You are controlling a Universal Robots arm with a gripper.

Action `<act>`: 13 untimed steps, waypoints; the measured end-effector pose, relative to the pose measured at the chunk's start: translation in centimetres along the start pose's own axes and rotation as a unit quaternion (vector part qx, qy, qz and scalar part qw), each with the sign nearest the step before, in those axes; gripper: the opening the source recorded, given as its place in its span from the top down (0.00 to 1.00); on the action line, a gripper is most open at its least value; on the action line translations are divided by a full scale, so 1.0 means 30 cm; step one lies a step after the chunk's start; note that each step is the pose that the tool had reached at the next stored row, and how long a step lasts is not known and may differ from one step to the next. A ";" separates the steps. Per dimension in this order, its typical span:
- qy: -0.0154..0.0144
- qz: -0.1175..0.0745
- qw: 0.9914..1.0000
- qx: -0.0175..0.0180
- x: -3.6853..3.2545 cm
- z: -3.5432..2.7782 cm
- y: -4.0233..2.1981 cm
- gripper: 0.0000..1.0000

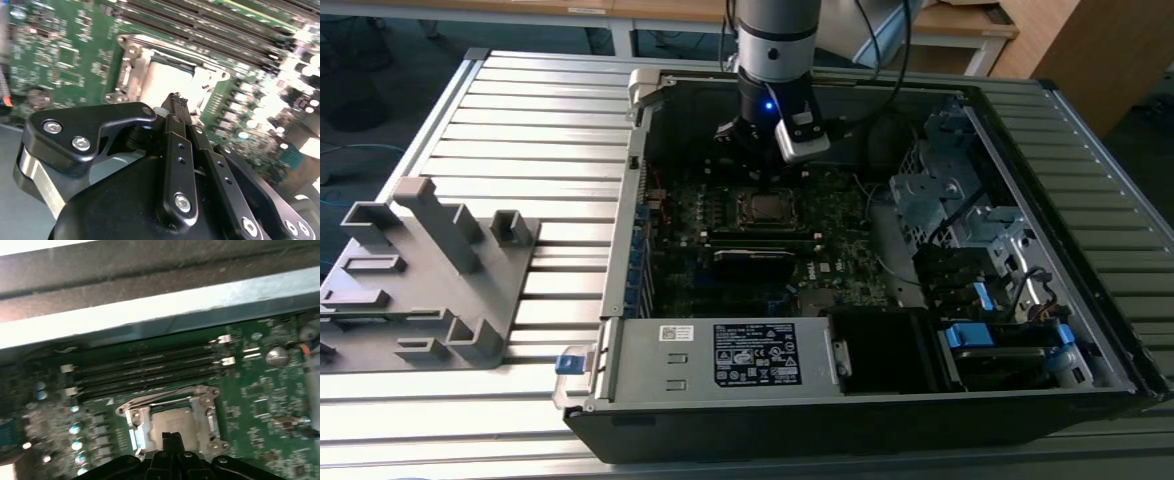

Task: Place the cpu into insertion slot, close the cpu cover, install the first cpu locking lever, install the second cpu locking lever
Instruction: 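Install the second cpu locking lever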

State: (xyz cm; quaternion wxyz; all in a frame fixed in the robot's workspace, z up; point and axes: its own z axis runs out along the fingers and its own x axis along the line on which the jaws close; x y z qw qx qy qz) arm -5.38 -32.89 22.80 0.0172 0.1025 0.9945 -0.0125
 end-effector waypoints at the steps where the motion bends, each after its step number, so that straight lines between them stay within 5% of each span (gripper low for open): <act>1: 0.007 0.000 1.000 0.001 0.000 0.000 0.000 0.90; 6: 0.011 0.000 1.000 0.001 0.000 0.000 0.000 0.90; 10: 0.015 0.000 1.000 -0.016 0.000 0.000 0.000 0.90; 13: 0.015 0.000 1.000 -0.018 0.000 0.001 0.000 0.90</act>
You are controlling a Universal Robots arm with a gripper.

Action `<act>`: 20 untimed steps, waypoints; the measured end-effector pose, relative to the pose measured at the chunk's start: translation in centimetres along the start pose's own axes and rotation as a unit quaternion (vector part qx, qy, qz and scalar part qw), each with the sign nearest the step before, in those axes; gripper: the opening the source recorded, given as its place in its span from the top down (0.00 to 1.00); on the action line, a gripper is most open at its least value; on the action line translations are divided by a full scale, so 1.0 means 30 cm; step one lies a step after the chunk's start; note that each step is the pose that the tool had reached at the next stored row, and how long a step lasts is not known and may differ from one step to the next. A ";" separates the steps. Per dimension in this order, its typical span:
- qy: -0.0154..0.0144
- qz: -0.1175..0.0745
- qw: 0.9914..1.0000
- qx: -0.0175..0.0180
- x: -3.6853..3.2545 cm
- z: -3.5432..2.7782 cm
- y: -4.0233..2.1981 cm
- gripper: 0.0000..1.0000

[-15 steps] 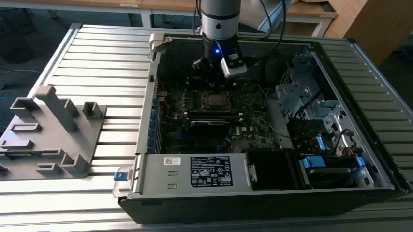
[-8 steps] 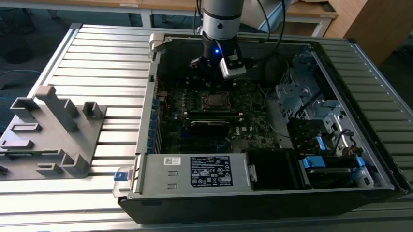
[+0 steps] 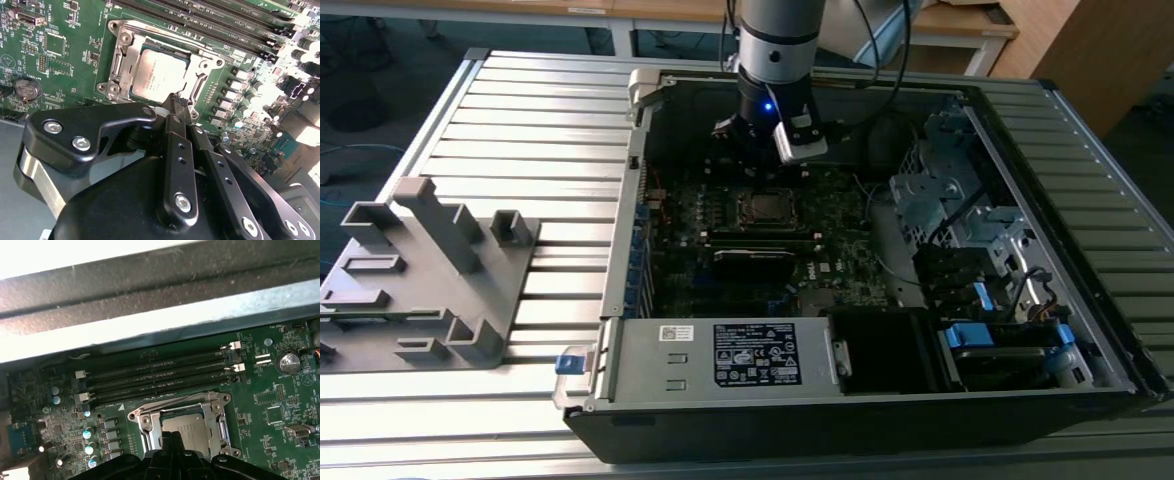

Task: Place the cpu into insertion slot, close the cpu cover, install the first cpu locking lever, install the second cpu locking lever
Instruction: 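Install the second cpu locking lever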

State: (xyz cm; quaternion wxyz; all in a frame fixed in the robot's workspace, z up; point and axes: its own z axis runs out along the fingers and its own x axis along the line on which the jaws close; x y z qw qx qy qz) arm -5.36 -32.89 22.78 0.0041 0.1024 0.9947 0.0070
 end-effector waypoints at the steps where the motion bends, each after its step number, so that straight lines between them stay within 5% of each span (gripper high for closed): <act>1: -0.001 0.000 1.000 0.000 0.000 0.000 0.000 0.90; 12: -0.006 -0.017 1.000 -0.001 -0.003 0.010 -0.004 0.90; 20: -0.007 -0.023 1.000 -0.002 -0.031 0.018 -0.002 0.90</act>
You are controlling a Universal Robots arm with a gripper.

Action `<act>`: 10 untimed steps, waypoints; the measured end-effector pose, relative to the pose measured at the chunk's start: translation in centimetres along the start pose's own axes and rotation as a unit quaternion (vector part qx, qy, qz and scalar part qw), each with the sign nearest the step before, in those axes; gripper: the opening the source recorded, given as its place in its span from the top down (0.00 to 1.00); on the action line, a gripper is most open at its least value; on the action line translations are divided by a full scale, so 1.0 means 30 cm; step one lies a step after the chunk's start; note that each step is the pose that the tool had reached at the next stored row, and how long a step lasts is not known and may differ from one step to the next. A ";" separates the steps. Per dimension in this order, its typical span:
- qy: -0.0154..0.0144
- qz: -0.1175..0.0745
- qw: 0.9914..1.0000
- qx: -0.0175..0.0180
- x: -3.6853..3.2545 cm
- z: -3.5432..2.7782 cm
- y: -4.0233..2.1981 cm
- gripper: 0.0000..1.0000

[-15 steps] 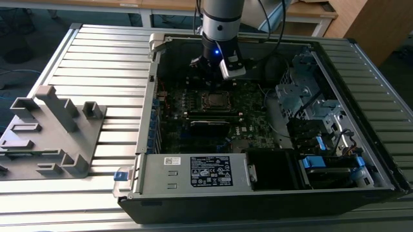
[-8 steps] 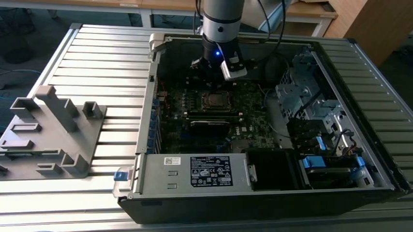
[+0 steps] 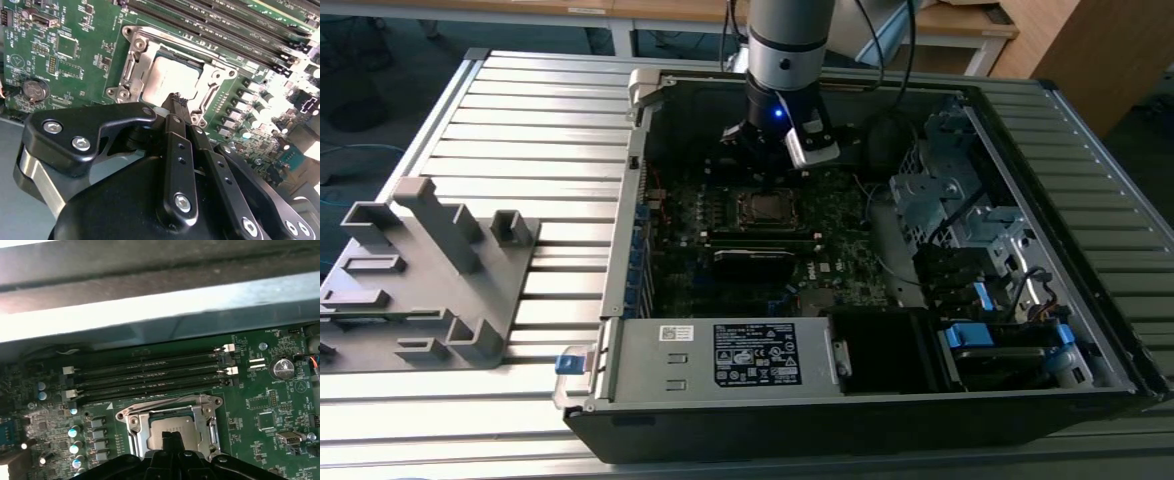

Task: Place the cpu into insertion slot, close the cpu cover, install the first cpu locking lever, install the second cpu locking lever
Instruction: 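Install the second cpu locking lever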

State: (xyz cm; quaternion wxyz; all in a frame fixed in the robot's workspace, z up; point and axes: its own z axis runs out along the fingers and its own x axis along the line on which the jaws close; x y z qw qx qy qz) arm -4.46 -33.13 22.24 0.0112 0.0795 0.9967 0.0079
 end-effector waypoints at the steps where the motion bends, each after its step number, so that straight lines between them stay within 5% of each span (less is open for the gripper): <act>1: 0.000 0.000 1.000 0.000 -0.002 0.001 -0.001 0.90; 6: -0.001 -0.001 1.000 0.000 -0.007 0.003 -0.011 0.90; 10: -0.005 -0.003 1.000 -0.001 -0.007 0.005 -0.014 0.90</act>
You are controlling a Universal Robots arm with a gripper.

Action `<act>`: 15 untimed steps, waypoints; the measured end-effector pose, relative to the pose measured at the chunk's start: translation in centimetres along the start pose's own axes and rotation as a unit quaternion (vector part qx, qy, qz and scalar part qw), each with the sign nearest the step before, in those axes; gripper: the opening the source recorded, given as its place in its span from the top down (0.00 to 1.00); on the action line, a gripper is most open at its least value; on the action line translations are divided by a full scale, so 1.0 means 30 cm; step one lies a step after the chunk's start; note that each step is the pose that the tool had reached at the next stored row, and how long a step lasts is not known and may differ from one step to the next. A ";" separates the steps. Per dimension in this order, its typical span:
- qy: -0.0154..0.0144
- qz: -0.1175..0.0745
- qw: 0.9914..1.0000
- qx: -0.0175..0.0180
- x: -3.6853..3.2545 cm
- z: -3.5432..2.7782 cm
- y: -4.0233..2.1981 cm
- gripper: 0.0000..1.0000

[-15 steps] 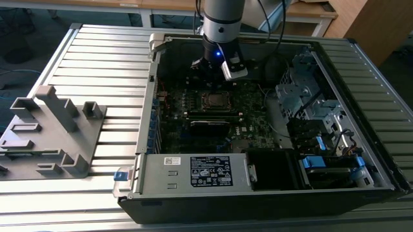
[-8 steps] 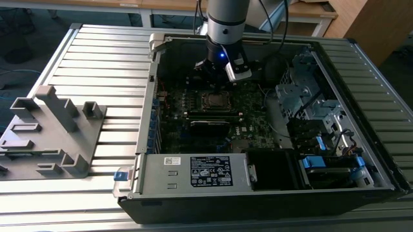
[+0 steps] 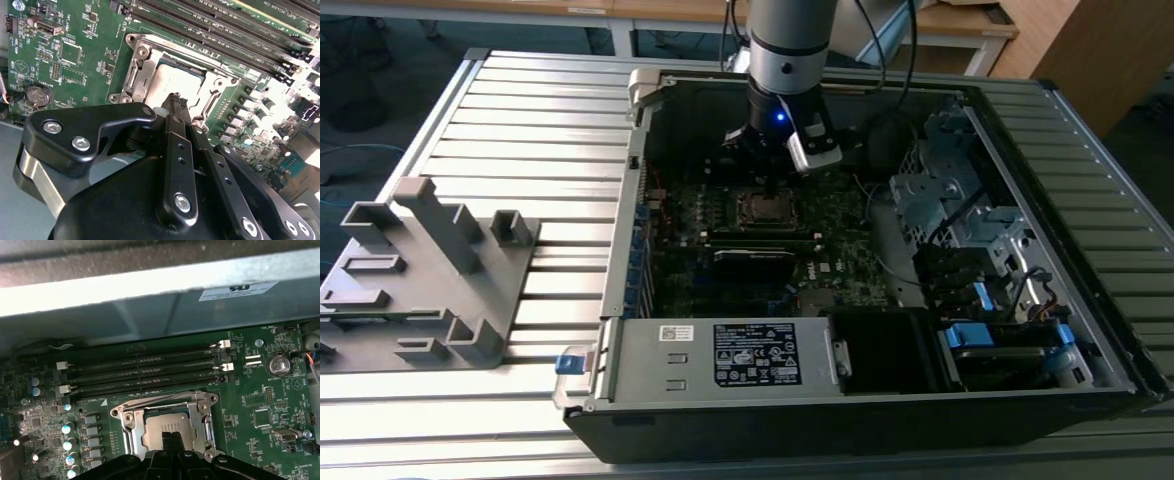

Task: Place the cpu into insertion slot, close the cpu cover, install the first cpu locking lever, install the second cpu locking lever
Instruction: 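Install the second cpu locking lever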

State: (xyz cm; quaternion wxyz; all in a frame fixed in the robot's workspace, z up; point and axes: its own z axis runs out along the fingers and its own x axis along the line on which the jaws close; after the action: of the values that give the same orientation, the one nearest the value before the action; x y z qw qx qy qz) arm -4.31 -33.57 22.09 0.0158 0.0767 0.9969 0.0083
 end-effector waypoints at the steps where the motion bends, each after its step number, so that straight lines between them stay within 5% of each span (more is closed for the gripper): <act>1: 0.000 0.000 1.000 0.000 0.000 0.000 0.000 0.90; 15: 0.000 0.000 1.000 0.000 -0.001 0.001 -0.007 0.90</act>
State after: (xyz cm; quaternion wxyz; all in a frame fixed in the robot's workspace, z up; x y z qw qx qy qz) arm -4.32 -33.78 22.07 0.0160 0.0767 0.9969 0.0086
